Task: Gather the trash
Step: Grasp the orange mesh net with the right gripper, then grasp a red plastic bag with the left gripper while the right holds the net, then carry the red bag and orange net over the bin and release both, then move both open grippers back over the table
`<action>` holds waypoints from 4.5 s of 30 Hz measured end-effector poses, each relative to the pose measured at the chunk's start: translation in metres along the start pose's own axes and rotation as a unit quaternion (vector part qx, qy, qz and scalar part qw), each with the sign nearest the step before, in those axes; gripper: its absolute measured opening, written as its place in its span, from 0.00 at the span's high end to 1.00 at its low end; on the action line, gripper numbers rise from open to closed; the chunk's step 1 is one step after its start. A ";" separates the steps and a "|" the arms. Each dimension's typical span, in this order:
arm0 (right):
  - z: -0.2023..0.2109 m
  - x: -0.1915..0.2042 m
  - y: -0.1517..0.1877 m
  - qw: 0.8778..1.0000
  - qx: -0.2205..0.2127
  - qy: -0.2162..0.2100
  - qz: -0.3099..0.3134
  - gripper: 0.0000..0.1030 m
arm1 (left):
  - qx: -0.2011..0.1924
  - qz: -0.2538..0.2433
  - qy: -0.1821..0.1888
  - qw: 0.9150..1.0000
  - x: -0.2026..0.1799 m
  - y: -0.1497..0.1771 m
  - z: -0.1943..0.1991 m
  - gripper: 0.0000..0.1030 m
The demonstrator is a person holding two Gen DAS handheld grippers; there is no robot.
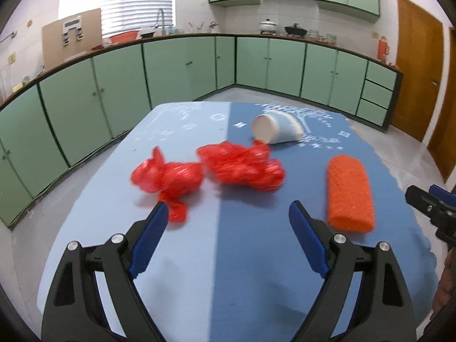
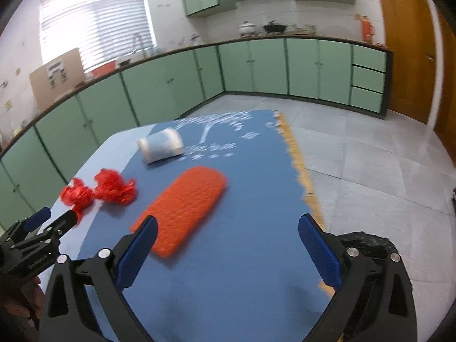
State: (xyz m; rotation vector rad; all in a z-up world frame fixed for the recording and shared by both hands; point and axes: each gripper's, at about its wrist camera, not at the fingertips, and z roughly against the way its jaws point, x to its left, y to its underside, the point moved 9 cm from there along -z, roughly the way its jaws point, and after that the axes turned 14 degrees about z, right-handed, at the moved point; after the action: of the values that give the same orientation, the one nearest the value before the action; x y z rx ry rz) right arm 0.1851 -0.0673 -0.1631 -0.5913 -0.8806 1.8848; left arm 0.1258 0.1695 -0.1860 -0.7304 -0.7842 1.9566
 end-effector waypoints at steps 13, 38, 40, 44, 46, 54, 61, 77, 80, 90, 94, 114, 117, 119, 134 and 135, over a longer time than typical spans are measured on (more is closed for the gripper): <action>-0.056 0.057 -0.003 0.997 0.055 0.023 0.042 0.07 | 0.003 0.020 -0.010 1.000 0.038 -0.008 -0.011 0.19; -0.064 0.064 -0.005 0.996 0.065 -0.049 0.048 0.88 | 0.056 0.058 -0.007 0.997 0.049 -0.030 -0.079 0.69; -0.063 0.063 -0.006 0.996 0.062 -0.048 0.047 0.88 | 0.055 0.060 -0.003 0.997 0.047 -0.028 -0.076 0.70; -0.056 0.061 -0.012 0.996 0.052 -0.046 0.047 0.88 | 0.048 0.063 0.002 0.997 0.043 -0.025 -0.062 0.72; -0.052 0.058 -0.015 0.997 0.047 -0.044 0.047 0.88 | 0.045 0.061 0.008 0.997 0.039 -0.024 -0.053 0.73; -0.031 0.052 -0.025 0.997 0.027 -0.046 0.048 0.88 | 0.040 0.051 0.042 0.997 0.018 -0.016 -0.014 0.73; -0.007 0.040 -0.030 0.998 0.010 -0.050 0.038 0.88 | 0.039 0.028 0.088 0.995 -0.021 -0.009 0.012 0.73; 0.044 -0.052 -0.003 1.000 0.001 0.017 -0.018 0.89 | 0.077 -0.051 0.212 0.973 -0.154 0.029 0.031 0.73; 0.053 -0.079 0.009 0.999 0.005 0.039 -0.036 0.89 | 0.083 -0.074 0.236 0.965 -0.184 0.041 0.034 0.73; 0.093 -0.181 0.067 0.986 0.025 0.131 -0.104 0.89 | 0.116 -0.146 0.307 0.933 -0.287 0.091 0.039 0.73; 0.104 -0.213 0.096 0.978 0.038 0.159 -0.131 0.89 | 0.127 -0.169 0.322 0.923 -0.317 0.110 0.037 0.73; 0.095 -0.257 0.167 0.965 0.089 0.174 -0.176 0.89 | 0.178 -0.196 0.319 0.910 -0.354 0.156 0.021 0.43; 0.087 -0.253 0.174 0.965 0.098 0.166 -0.177 0.88 | 0.170 -0.187 0.307 0.918 -0.343 0.146 0.019 0.41; 0.081 -0.250 0.179 0.965 0.109 0.159 -0.179 0.83 | 0.163 -0.181 0.300 0.922 -0.335 0.138 0.018 0.40; 0.086 -0.242 0.165 0.966 0.103 0.172 -0.165 0.30 | 0.112 -0.138 0.256 0.950 -0.285 0.091 0.016 0.32; 0.087 -0.239 0.159 0.967 0.097 0.171 -0.162 0.29 | 0.107 -0.137 0.252 0.952 -0.282 0.087 0.016 0.31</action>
State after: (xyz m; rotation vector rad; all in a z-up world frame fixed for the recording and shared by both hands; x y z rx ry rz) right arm 0.1417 -0.3577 -0.2243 -0.5899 -0.5237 1.4932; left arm 0.1936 -0.1181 -0.1893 -0.8869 -0.3330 1.4827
